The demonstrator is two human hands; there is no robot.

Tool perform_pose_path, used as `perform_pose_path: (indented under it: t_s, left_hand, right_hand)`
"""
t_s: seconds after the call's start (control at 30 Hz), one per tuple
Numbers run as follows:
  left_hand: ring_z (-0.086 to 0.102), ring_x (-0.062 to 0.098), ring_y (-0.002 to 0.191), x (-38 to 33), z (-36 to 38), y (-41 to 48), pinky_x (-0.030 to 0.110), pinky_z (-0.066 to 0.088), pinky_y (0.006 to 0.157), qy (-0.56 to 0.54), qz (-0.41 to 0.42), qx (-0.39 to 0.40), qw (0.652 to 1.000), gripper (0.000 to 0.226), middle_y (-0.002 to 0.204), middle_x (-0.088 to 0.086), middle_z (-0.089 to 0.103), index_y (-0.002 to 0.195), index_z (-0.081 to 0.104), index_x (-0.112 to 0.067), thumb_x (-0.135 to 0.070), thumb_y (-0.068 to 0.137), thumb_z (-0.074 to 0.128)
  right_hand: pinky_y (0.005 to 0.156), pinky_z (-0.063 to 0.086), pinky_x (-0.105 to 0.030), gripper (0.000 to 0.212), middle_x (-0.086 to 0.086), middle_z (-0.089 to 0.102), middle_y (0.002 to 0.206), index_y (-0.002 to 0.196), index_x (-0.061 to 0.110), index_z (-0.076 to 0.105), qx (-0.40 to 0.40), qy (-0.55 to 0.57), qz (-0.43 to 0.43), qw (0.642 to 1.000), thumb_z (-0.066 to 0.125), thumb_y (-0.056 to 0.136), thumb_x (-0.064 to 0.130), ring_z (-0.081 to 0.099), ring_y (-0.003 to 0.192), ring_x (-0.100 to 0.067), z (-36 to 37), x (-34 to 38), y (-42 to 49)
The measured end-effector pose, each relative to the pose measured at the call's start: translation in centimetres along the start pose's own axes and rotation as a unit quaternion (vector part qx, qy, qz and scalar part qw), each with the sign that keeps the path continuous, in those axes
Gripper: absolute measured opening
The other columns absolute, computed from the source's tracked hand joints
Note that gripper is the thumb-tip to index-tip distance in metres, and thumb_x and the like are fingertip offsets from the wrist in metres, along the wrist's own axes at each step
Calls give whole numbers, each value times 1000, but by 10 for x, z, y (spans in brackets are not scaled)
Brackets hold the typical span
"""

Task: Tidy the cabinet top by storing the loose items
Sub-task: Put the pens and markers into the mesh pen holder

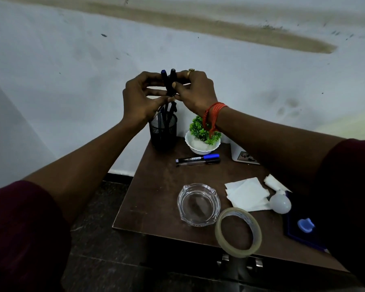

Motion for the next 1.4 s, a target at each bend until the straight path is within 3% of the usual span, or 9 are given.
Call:
perform_pose_path:
  t_s: [0.77,1.0,1.2,1.4]
  left_hand:
    - [74,10,81,14,7,-5,35,61,74,31,27,3,999,53,103,-1,74,110,67,-7,-12,61,87]
    - [74,12,75,21,7,-7,39,61,75,62,26,13,998,52,101,-2,74,110,68,-12,-17,60,83]
    - [74,10,75,33,8,-15,38,61,73,94,17,33,995,53,101,-2,74,111,69,-14,-15,61,85]
    - [73,9,77,34,9,-24,31,60,78,96,9,40,995,57,101,-3,73,112,68,-16,-24,60,90]
  right_hand:
    - [87,57,-36,27,-5,72,104,110,12,69,-2,-38,-28,999,58,85,14,71,91,-19,7,-12,-5]
    - [88,47,-16,29,-2,72,106,114,15,69,-4,-88,-29,996,58,87,17,68,96,-15,10,-15,-9]
    - [93,53,-32,31,-5,72,109,116,11,68,19,-93,-20,995,59,86,14,69,99,-19,19,-24,-15]
    - [93,54,-33,30,-7,72,106,114,10,68,26,-57,1,998,62,85,14,69,97,-18,18,-34,-19]
Point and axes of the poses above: each hand's wrist, its own y-axis towards the middle knuckle, its own z-axis out of the palm, x = y × z, the point moved 5 cm from there along y, towards the middle knuckle
